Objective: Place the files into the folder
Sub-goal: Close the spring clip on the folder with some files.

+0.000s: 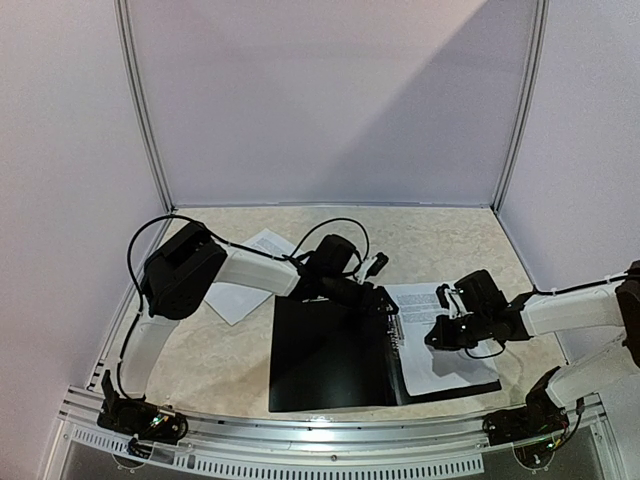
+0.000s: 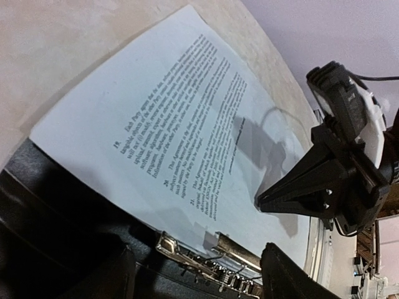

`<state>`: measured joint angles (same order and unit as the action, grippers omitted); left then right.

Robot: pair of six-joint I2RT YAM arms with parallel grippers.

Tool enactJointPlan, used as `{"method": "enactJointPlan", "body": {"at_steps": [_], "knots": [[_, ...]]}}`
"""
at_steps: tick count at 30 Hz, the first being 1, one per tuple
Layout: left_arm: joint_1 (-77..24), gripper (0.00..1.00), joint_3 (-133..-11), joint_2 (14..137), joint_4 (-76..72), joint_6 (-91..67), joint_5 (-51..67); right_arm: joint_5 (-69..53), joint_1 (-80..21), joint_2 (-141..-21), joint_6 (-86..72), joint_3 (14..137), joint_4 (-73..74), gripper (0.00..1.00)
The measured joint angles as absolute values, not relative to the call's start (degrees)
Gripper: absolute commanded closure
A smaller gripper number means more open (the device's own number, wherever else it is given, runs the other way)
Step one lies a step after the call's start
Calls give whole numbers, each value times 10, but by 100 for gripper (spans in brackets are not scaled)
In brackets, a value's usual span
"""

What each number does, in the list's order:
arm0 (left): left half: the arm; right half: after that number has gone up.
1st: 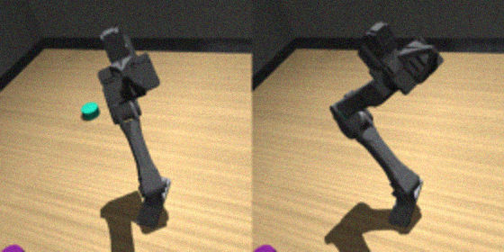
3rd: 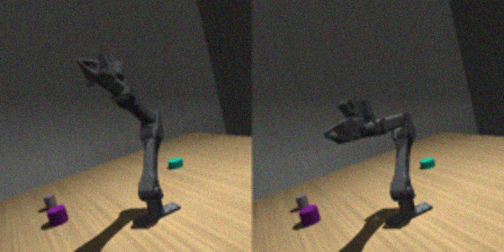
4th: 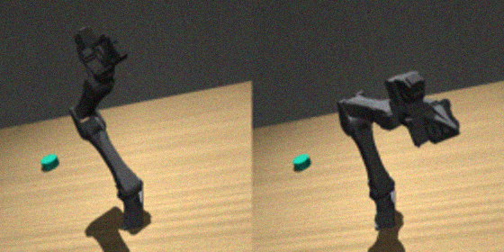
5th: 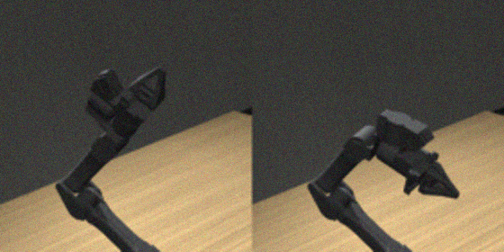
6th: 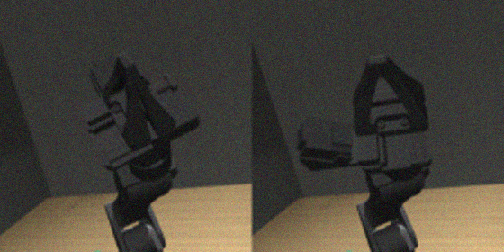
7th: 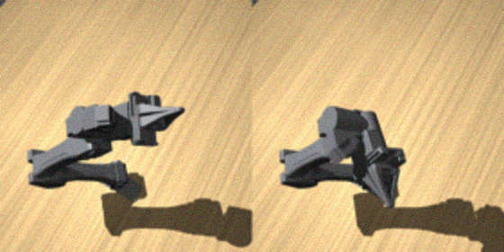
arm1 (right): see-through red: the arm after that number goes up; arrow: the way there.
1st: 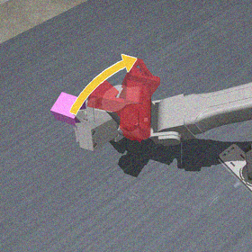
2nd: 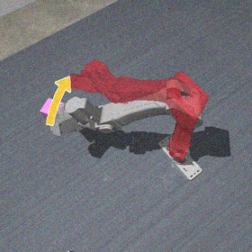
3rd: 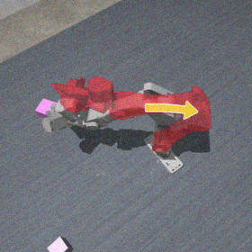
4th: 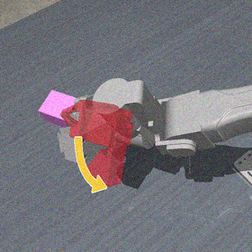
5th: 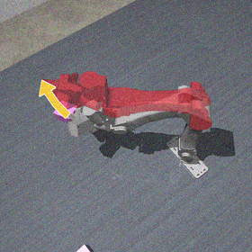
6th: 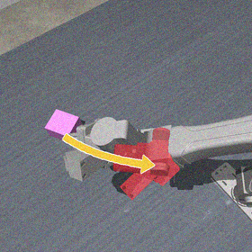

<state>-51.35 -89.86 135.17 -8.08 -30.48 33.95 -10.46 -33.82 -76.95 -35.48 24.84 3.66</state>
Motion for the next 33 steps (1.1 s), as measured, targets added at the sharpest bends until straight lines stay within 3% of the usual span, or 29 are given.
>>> {"method": "enactJointPlan", "body": {"at_steps": [9, 33], "knots": [[-514, 37, -899, 1357, -108, -321, 383, -117, -337, -793, -357, 249, 1, 100], [-517, 38, -879, 1302, -78, -314, 379, -121, -337, -798, -360, 253, -1, 100]]}}
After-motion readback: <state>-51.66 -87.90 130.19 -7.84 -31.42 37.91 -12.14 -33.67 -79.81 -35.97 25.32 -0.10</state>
